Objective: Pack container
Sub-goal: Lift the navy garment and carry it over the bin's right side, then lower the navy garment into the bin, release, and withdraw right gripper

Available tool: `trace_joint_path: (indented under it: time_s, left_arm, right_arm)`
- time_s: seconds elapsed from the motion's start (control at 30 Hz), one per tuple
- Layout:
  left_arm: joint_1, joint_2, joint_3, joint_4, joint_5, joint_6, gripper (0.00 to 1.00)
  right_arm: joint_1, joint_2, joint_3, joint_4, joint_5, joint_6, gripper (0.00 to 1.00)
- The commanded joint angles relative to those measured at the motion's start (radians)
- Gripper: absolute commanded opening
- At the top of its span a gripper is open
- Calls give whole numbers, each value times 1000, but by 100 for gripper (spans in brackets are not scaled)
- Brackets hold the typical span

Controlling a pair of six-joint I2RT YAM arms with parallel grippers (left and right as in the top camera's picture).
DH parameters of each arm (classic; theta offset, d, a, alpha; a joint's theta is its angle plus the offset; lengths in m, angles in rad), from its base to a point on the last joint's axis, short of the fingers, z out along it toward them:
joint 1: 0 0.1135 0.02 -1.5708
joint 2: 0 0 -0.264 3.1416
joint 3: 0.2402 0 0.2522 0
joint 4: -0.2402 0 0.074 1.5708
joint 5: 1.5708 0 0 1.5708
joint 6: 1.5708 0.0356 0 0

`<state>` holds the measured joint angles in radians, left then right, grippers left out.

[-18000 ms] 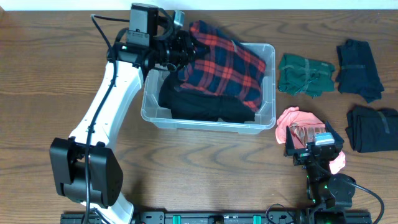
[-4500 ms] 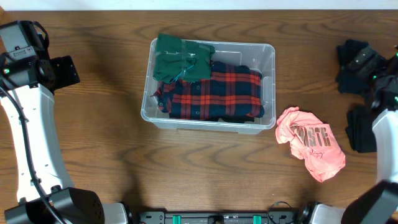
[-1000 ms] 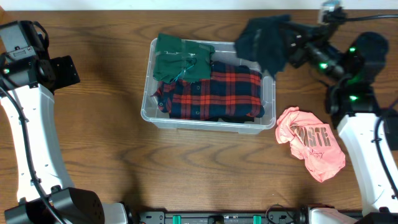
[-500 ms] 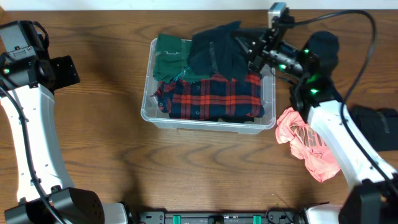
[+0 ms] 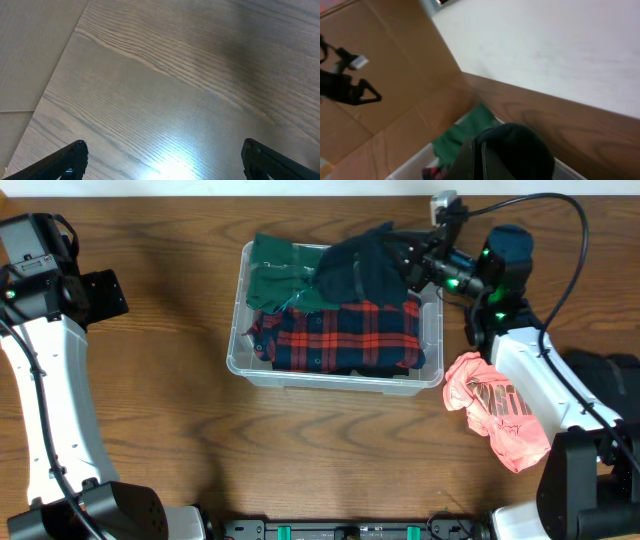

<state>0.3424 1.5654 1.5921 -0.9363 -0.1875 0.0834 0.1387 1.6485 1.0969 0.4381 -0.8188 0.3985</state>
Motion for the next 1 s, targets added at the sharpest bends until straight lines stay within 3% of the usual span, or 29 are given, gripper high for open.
trace_joint_path:
  time_s: [0.0,0.17,0.2,0.27,0.3,0.5,0.77,0.87,0.97]
  left_arm:
    - [2,3,-5,-3,-8,10,98]
    - [2,3,-5,-3,-8,10,98]
    - [2,3,-5,-3,-8,10,98]
    - [2,3,-5,-3,-8,10,98]
    - [2,3,-5,-3,-8,10,98]
    - [2,3,-5,-3,-8,10,98]
    - [2,3,-5,-3,-8,10,98]
    - [2,3,-5,-3,-8,10,98]
    - [2,3,-5,-3,-8,10,98]
  right_arm:
    - [-39,14,3,-27,0,-35,1]
    - [-74,15,3,-100,7,-67,4]
    - [-79,16,3,-115,14,-72,14]
    - [-88,16,3,-150,53,-75,64]
    - [-93,16,3,-166,72,-77,74]
    - [-155,16,3,-215,87,-100,78]
    - [-148,16,3,-245,40,-146,73]
    - [-112,16,4,-240,42,-167,69]
    - [-60,16,4,-242,81,-192,53]
